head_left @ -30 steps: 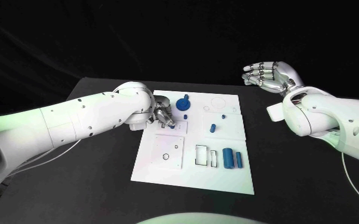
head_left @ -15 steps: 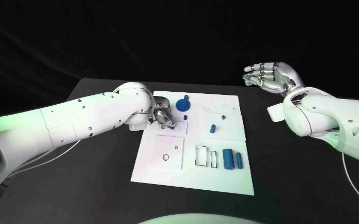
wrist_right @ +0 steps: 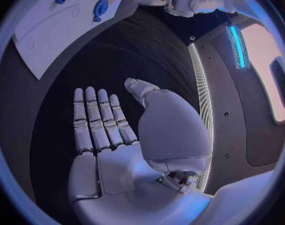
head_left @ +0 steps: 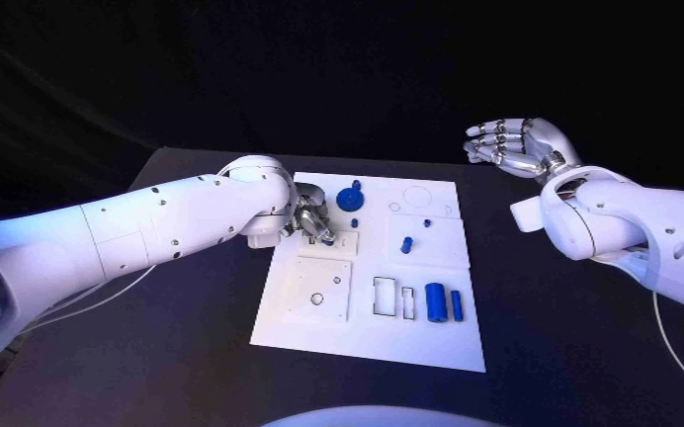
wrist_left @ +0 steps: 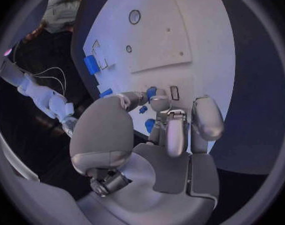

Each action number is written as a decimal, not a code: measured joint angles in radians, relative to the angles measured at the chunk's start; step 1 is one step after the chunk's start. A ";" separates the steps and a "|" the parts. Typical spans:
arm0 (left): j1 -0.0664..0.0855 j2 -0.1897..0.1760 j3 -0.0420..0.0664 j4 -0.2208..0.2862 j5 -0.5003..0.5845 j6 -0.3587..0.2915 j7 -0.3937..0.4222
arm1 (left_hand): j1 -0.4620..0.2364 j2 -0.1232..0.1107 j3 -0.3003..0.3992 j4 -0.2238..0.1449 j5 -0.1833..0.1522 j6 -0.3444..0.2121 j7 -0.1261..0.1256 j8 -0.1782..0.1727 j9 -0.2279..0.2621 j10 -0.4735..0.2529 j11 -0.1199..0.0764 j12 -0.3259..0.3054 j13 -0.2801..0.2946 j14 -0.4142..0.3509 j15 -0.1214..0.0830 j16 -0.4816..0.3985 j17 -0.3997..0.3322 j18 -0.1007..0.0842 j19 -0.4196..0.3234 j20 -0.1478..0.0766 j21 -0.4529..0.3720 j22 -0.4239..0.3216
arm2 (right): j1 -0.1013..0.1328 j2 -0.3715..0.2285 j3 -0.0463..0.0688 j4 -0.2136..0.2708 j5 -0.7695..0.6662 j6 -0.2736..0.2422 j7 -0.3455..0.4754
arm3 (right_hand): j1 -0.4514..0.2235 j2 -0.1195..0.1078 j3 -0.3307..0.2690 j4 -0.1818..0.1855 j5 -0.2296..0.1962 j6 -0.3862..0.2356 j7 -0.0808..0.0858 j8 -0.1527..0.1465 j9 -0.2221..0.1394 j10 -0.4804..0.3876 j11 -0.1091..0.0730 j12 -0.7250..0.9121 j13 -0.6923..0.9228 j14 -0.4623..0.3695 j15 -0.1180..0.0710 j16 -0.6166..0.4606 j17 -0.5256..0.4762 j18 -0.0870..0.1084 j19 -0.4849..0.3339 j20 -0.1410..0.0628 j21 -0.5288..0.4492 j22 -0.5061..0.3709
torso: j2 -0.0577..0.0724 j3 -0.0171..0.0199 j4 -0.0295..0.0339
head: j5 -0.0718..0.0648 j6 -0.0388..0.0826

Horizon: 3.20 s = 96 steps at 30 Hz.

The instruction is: Assemble the parts on the task board

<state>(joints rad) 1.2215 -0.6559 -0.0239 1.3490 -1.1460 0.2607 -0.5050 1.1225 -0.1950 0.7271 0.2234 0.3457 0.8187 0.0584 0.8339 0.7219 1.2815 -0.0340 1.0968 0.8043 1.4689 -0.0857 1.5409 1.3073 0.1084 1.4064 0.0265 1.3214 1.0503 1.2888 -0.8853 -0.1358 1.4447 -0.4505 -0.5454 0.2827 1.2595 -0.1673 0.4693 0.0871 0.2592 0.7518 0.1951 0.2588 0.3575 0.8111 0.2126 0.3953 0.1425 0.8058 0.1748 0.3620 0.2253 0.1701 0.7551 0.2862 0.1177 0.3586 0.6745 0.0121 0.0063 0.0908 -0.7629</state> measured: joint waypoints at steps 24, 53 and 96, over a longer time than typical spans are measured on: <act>0.001 0.015 0.001 -0.021 -0.005 0.018 -0.005 | -0.086 0.000 0.040 -0.040 -0.003 0.019 -0.021 0.012 -0.004 0.039 -0.007 0.068 0.089 -0.004 -0.011 0.004 0.001 0.000 0.003 -0.010 0.000 0.002 | 0.000 -0.001 0.000 0.002 0.000 0.000 0.000 | 0.000 0.000 0.000 0.000 0.004 0.000 0.000 0.000 -0.001 0.000 0.000 0.000 -0.001 0.000 0.000 0.000 0.000 0.000 0.004 -0.004 -0.004 -0.001 | 0.000 0.0004 -0.0013 | 0.000 0.002; 0.001 0.028 0.000 -0.042 -0.011 0.027 -0.007 | -0.162 -0.005 -0.144 0.047 -0.013 0.063 -0.041 -0.002 -0.016 0.039 -0.007 0.093 0.109 -0.004 -0.011 0.007 0.000 0.000 0.007 -0.014 0.000 0.004 | 0.000 -0.002 0.000 0.003 0.001 0.000 0.001 | -0.004 0.004 -0.003 -0.003 0.004 0.000 0.000 0.000 -0.003 0.000 0.000 0.000 -0.007 0.003 0.004 -0.004 -0.005 0.000 0.007 0.000 -0.004 -0.005 | 0.001 -0.0004 -0.0005 | -0.007 0.002; 0.025 -0.064 0.081 0.041 -0.015 0.001 -0.008 | -0.166 -0.012 -0.262 0.064 -0.025 0.066 -0.037 -0.012 -0.022 0.035 -0.011 0.091 0.091 -0.004 -0.010 0.007 0.000 0.000 0.011 -0.018 -0.004 0.003 | -0.007 -0.009 0.000 0.001 0.009 0.001 0.003 | -0.004 0.004 -0.008 0.003 -0.006 0.000 0.000 0.000 -0.005 0.000 0.000 0.004 -0.012 0.003 0.004 -0.004 -0.009 0.000 0.007 0.000 -0.008 -0.010 | -0.001 -0.0005 0.0001 | -0.013 0.019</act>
<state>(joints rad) 1.2465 -0.7198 0.0570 1.3898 -1.1613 0.2615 -0.5126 0.9569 -0.2069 0.4647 0.2869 0.3205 0.8844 0.0218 0.8222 0.7004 1.3169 -0.0448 1.1878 0.8952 1.4650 -0.0962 1.5482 1.3075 0.1085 1.4169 0.0089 1.3178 1.0530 1.2818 -0.8945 -0.1359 1.4461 -0.4410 -0.5441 0.2855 1.2555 -0.1633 0.4608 0.0898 0.2535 0.7518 0.1951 0.2588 0.3521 0.8111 0.2126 0.3990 0.1304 0.8092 0.1785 0.3583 0.2166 0.1700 0.7623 0.2863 0.1099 0.3489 0.6738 0.0116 0.0064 0.0776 -0.7436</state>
